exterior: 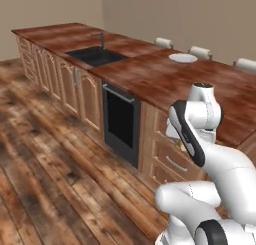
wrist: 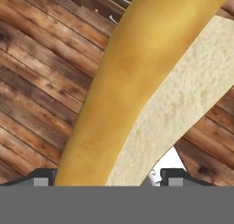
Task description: Move the hot dog bun to the plate on the dining table and place the condiment next to that plate. Then navigate to the fridge and take the sausage and place it on the plate as well.
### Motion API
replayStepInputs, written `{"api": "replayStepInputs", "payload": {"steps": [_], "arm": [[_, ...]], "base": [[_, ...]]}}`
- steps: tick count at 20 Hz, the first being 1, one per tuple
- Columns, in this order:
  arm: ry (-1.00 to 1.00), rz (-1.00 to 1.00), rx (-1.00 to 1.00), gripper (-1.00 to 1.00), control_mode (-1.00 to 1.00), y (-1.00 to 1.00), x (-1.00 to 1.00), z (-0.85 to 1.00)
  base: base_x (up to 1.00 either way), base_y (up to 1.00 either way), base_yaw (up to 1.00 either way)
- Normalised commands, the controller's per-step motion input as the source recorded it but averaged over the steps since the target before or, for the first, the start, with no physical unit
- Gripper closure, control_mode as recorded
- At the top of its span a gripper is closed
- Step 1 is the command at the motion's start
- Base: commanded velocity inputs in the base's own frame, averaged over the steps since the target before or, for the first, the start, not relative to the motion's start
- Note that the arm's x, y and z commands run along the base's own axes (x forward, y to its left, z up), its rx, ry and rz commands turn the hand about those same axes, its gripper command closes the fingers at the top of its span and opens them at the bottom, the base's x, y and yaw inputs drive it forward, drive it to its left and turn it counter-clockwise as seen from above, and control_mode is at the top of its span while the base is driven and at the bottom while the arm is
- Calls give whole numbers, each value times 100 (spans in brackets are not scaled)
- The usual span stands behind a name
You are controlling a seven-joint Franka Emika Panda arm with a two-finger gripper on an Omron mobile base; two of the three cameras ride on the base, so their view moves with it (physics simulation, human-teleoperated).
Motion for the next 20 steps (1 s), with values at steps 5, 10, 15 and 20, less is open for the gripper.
{"api": "replayStepInputs", "payload": {"steps": [5, 10, 15, 20], "arm": [[0, 0, 0, 100, 100, 0, 0, 0], [0, 0, 0, 100, 100, 0, 0, 0], [0, 0, 0, 100, 100, 0, 0, 0], [0, 0, 0, 100, 100, 0, 0, 0]], "base": [[6, -100, 30], [0, -100, 28], [0, -100, 23], [0, -100, 13]]}}
